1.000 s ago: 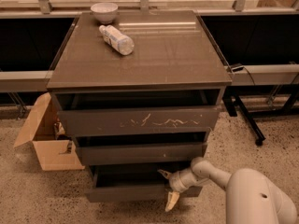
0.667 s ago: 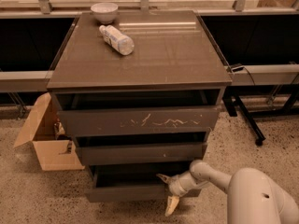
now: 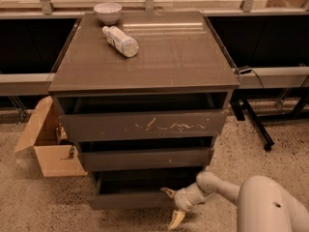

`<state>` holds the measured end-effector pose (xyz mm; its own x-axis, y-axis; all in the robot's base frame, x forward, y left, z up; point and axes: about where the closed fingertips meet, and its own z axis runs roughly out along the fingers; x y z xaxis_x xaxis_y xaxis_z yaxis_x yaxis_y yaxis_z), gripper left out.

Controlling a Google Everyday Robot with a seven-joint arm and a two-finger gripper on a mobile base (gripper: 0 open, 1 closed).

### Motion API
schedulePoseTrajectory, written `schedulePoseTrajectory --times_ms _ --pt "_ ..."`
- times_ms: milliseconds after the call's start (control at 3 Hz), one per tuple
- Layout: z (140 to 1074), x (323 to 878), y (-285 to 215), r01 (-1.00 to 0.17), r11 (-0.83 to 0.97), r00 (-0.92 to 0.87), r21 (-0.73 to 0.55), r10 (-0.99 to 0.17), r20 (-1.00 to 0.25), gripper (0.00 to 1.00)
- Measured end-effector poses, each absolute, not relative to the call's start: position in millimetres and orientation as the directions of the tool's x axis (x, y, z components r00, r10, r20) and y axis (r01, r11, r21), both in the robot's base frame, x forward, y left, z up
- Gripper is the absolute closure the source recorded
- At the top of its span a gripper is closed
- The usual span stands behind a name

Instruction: Open bottom drawer

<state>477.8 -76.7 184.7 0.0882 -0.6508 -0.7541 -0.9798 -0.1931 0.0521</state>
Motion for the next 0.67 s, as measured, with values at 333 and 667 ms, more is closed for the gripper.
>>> schedulePoseTrajectory --times_ms 333,667 --pt "187.6 471.7 -79.1 -0.979 -0.196 0.081 0.06 -0.641 -0.763 0.5" --pt "191.0 473.5 -79.0 -0.979 -0.196 0.081 0.06 -0.64 -0.764 0.74"
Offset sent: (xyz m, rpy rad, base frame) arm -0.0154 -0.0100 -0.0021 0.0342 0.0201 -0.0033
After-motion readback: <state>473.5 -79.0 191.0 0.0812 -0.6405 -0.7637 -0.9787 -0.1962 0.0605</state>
